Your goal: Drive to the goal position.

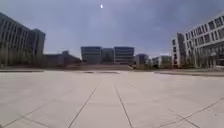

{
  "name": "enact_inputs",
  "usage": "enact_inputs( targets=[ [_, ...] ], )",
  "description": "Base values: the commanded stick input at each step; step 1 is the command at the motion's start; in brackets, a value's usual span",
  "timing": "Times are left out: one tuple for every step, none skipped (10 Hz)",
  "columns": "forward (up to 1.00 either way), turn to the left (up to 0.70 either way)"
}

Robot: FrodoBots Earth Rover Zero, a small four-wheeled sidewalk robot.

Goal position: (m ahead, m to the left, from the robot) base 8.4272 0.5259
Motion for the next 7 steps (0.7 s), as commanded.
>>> enact_inputs(
  targets=[
    [0.70, 0.00],
    [0.70, 0.00],
    [0.70, 0.00],
    [0.70, 0.00],
    [0.70, 0.00],
    [0.70, 0.00],
    [0.70, 0.00]
  ],
)
